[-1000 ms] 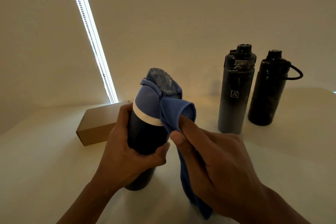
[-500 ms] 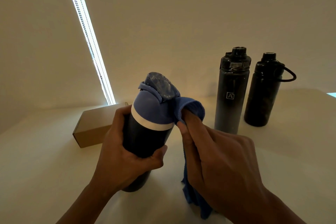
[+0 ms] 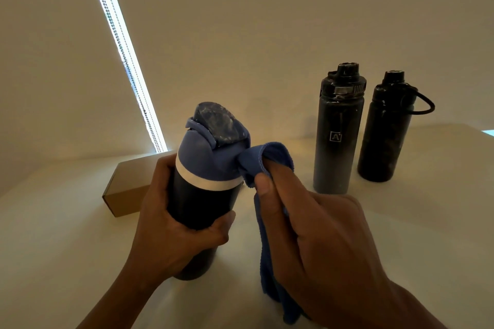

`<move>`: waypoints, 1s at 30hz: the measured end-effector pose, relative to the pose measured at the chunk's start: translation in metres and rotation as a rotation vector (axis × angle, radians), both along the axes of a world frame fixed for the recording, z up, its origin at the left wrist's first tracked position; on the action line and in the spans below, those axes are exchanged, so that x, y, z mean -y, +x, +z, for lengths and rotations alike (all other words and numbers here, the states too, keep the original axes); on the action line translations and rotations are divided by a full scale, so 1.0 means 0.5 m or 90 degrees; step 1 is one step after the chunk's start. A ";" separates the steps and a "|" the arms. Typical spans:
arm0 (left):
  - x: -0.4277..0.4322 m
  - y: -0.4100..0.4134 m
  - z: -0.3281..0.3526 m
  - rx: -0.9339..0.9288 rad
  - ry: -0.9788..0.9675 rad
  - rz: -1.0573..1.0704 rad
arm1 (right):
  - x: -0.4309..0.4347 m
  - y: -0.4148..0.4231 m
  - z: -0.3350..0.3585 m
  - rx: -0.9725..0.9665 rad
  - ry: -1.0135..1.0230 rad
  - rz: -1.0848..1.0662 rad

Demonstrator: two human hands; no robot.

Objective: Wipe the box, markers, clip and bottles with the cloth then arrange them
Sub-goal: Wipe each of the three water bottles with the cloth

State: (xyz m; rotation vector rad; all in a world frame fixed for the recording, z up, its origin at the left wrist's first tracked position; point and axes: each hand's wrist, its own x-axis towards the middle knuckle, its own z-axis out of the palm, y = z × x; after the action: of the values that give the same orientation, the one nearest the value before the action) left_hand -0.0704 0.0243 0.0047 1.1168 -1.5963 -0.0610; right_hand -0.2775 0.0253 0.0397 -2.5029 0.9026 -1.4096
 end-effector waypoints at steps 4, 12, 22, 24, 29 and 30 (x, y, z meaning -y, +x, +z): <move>0.000 0.000 0.004 0.009 -0.001 -0.021 | 0.009 -0.020 0.008 0.005 -0.046 -0.015; -0.005 -0.004 0.006 0.033 0.015 -0.045 | 0.040 -0.022 0.011 0.053 -0.086 -0.051; -0.006 0.001 0.011 0.033 0.012 -0.067 | 0.034 -0.016 0.003 0.087 0.019 0.027; -0.006 0.000 0.011 0.031 0.013 -0.069 | 0.028 -0.013 0.006 0.101 0.037 0.060; -0.005 -0.003 0.011 0.023 0.012 -0.073 | 0.021 -0.008 -0.001 0.141 0.173 0.080; -0.005 -0.003 0.010 0.023 0.012 -0.073 | 0.018 -0.008 0.000 0.150 0.198 0.095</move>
State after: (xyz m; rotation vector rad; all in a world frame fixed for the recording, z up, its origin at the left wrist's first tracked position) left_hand -0.0719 0.0269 0.0099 1.0447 -1.6948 -0.1325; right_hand -0.2817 0.0163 0.0398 -2.0811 0.7994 -1.3618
